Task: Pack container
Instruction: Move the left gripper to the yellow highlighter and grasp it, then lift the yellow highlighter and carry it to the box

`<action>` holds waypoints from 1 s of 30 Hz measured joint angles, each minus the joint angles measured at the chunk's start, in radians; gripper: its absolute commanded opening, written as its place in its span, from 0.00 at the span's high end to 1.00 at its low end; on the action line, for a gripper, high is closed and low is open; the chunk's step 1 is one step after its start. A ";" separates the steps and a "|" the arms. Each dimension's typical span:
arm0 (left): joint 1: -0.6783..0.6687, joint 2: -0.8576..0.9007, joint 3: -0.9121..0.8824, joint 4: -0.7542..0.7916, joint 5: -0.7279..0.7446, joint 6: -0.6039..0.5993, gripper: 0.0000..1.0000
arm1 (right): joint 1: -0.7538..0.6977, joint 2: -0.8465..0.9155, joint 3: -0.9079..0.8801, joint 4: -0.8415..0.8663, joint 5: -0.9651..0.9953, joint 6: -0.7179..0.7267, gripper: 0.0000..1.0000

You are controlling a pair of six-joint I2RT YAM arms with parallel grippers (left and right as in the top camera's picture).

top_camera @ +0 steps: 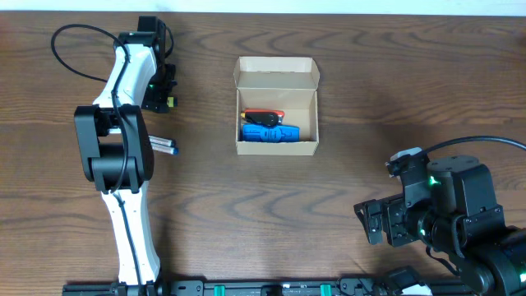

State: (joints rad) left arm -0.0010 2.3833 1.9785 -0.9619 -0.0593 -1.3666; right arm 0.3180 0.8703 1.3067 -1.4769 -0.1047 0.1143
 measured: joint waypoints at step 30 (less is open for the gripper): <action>0.000 0.007 -0.005 0.001 -0.004 0.023 0.50 | 0.000 0.000 0.000 0.000 0.000 0.000 0.01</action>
State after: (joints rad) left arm -0.0010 2.3905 1.9732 -0.9607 -0.0631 -1.3434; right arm 0.3180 0.8703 1.3067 -1.4769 -0.1051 0.1143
